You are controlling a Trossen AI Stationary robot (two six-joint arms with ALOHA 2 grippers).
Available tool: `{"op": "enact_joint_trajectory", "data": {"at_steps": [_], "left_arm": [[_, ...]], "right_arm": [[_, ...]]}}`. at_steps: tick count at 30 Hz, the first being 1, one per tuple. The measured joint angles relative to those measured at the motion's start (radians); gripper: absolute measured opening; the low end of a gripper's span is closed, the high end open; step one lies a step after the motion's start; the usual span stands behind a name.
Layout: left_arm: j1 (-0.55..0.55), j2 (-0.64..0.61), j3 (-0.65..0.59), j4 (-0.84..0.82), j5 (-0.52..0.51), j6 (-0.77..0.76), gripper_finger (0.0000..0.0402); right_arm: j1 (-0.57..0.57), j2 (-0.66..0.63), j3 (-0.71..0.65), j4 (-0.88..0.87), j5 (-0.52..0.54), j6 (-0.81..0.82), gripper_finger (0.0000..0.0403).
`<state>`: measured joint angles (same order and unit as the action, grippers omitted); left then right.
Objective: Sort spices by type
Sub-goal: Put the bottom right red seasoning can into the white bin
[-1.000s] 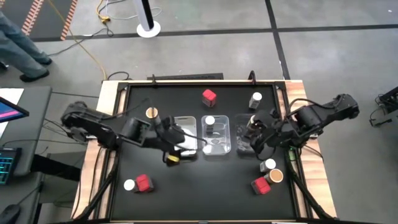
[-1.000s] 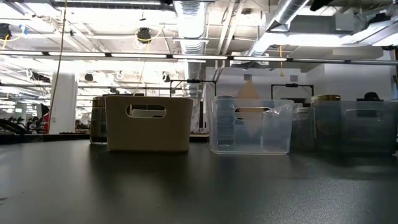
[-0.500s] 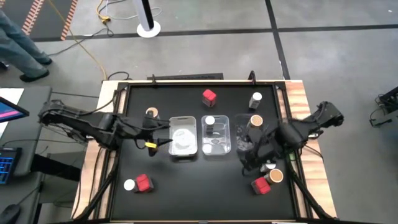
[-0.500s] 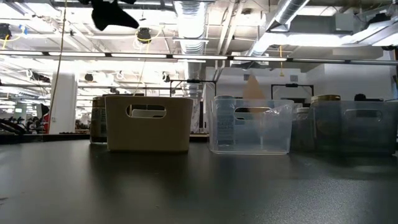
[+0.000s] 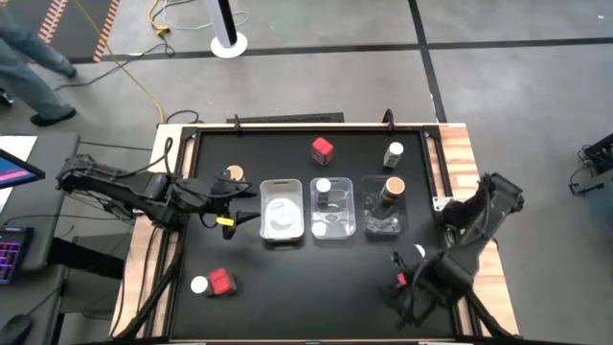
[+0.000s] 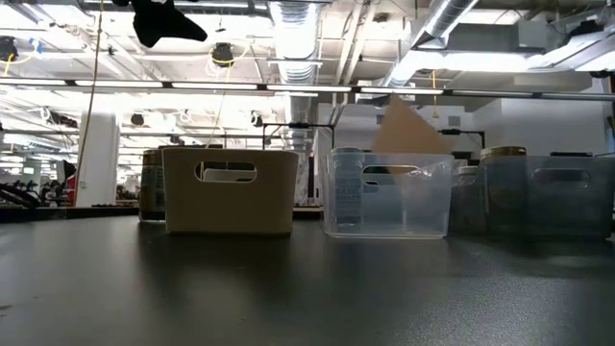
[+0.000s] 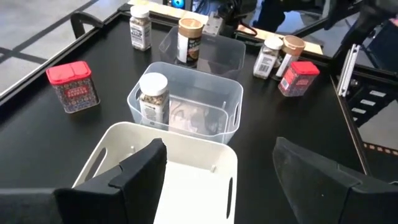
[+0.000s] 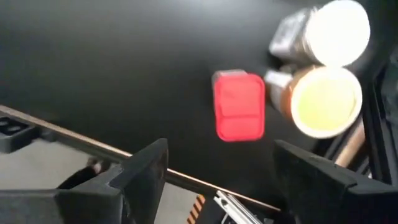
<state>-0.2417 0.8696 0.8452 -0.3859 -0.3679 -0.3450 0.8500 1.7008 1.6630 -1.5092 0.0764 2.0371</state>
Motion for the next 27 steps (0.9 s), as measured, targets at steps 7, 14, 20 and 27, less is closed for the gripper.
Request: {"op": "enact_joint_trajectory", "data": {"at_steps": [7, 14, 20, 27], "left_arm": [[0.000, 0.000, 0.000, 0.001, 0.000, -0.005, 0.0283], [0.000, 0.000, 0.000, 0.003, -0.001, -0.033, 0.0283], [0.000, 0.000, 0.000, 0.003, -0.001, -0.085, 0.0283], [0.000, 0.000, 0.000, 0.013, -0.001, -0.133, 0.0283]], "right_arm": [[0.095, 0.115, 0.000, 0.002, -0.003, 0.204, 0.0310], [0.142, 0.221, 0.000, 0.013, -0.004, 0.218, 0.0310], [0.181, 0.299, 0.000, 0.002, -0.003, 0.221, 0.0310], [0.193, 0.343, -0.003, -0.034, 0.041, 0.232, 0.0310]]}}
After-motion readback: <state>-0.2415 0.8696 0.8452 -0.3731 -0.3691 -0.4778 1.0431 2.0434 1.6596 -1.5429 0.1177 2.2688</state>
